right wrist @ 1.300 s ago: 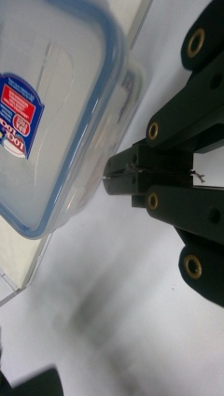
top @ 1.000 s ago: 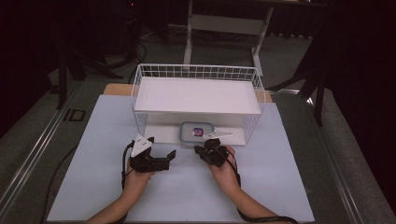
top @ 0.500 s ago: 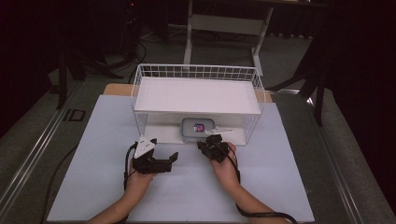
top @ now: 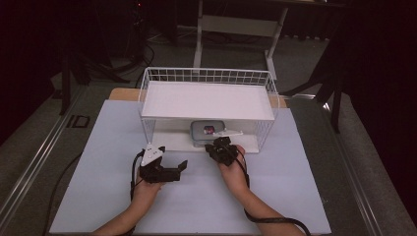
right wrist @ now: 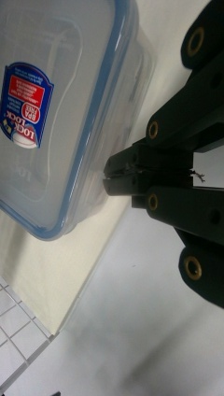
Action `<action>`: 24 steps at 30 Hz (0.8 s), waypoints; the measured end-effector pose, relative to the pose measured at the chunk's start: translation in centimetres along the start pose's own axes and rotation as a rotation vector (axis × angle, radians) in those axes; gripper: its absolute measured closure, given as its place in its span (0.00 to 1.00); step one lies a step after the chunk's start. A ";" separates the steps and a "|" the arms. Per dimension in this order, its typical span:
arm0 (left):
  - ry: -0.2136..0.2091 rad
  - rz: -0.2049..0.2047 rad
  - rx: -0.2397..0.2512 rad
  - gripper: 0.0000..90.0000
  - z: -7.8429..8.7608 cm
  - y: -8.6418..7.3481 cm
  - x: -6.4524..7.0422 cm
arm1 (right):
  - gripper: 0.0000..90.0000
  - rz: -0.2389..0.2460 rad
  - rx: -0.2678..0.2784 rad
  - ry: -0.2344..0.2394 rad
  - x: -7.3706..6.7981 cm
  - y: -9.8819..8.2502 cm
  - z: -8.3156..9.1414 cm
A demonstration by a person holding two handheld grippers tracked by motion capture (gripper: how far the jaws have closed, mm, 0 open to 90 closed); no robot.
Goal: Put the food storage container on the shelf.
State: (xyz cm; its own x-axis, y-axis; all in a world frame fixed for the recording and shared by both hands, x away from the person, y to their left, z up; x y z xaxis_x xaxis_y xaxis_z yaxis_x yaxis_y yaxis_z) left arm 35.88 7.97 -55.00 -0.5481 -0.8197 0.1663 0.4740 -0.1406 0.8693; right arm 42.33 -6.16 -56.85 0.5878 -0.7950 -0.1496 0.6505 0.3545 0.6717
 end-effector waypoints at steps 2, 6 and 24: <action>0.004 -0.003 0.000 0.01 0.0 0.0 -0.1 | 0.99 -0.004 0.001 0.001 0.0 0.2 -0.2; 0.002 0.000 0.002 0.01 0.1 0.0 -0.1 | 0.99 -0.015 0.001 0.000 -0.2 0.7 -0.8; 0.003 -0.005 0.004 0.01 0.3 0.0 -0.2 | 0.97 -0.003 0.014 -0.027 0.4 1.5 -1.4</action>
State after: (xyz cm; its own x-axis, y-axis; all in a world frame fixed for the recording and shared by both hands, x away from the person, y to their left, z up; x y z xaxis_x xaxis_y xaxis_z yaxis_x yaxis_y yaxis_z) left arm 35.81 8.31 -54.92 -0.5481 -0.8208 0.1609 0.4688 -0.1422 0.8718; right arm 44.24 -5.23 -56.90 0.5726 -0.8091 -0.1322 0.6451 0.3452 0.6817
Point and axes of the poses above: each handheld gripper's, and its own axes: z roughly backward along the jaws, y roughly out of its top, x roughly to its right, the point moved 9 cm from there along -z, roughly forward along the jaws, and after that the axes turned 6 degrees about -x, right-handed, at the moved point
